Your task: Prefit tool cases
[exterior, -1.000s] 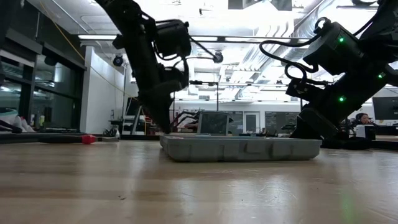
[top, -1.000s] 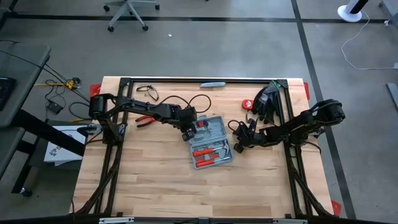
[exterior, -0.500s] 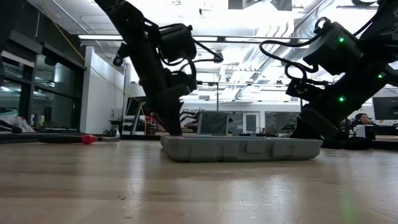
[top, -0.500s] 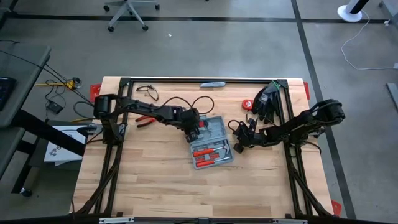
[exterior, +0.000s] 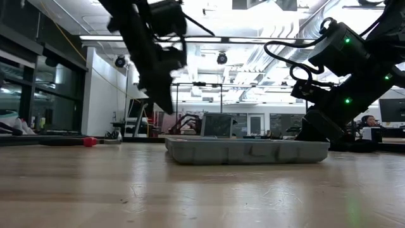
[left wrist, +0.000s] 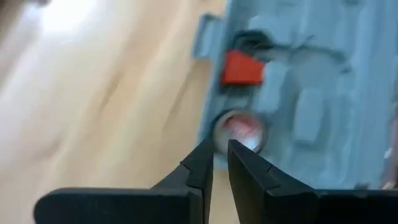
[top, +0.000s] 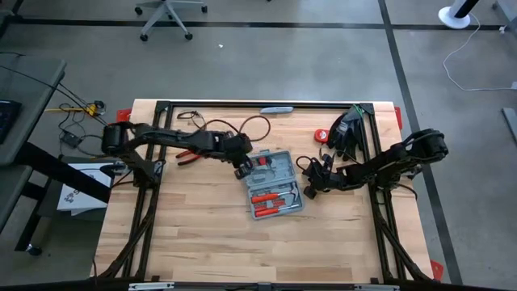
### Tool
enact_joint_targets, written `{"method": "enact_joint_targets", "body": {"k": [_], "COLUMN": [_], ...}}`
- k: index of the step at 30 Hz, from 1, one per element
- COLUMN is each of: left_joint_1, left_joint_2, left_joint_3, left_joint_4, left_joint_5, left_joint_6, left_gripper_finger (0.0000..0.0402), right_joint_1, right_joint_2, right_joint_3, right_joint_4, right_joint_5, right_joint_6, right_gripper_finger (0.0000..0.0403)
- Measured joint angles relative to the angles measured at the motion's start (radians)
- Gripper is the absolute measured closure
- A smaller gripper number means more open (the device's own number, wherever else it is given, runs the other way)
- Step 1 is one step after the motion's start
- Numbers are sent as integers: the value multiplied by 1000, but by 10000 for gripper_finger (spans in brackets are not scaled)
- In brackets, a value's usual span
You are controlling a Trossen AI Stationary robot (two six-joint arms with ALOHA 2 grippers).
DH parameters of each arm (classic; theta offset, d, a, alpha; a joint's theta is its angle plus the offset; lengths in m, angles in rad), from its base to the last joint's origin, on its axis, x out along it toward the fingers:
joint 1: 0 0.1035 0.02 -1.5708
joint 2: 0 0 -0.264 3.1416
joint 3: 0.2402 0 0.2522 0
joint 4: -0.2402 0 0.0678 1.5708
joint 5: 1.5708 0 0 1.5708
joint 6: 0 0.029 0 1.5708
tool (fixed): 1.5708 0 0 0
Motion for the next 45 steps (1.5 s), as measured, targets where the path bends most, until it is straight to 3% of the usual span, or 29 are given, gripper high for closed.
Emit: {"method": "enact_joint_targets", "body": {"k": [6, 13, 21, 26, 33, 40, 45], "left_joint_1": [15, 35, 61, 72, 83, 130, 139], "left_joint_2": [-82, -90, -103, -141, -248, -280, -278], "left_joint_3": [0, -12, -190, -283, -375, -513, -528], "left_joint_4": [-260, -469, -473, -474, -445, -221, -191], "left_joint_5": [-129, -133, -81, -90, -137, -38, -33], "left_joint_6": [-19, -66, -153, -234, -287, -311, -386], "left_gripper_finger": [359, 321, 234, 204, 199, 202, 242], "right_joint_1": [0, 0, 0, 0, 0, 0, 0], "right_joint_2": [0, 0, -1, -1, -1, -1, 0], "right_joint_3": [0, 0, 1, 1, 1, 0, 0], "right_joint_4": [-1, -5, -15, -16, -15, -12, -9], "right_joint_5": [0, 1, 2, 2, 4, 6, 6], "right_joint_6": [0, -8, -10, -27, -27, -27, -27], "right_gripper_finger": [403, 403, 403, 403, 403, 403, 403]}}
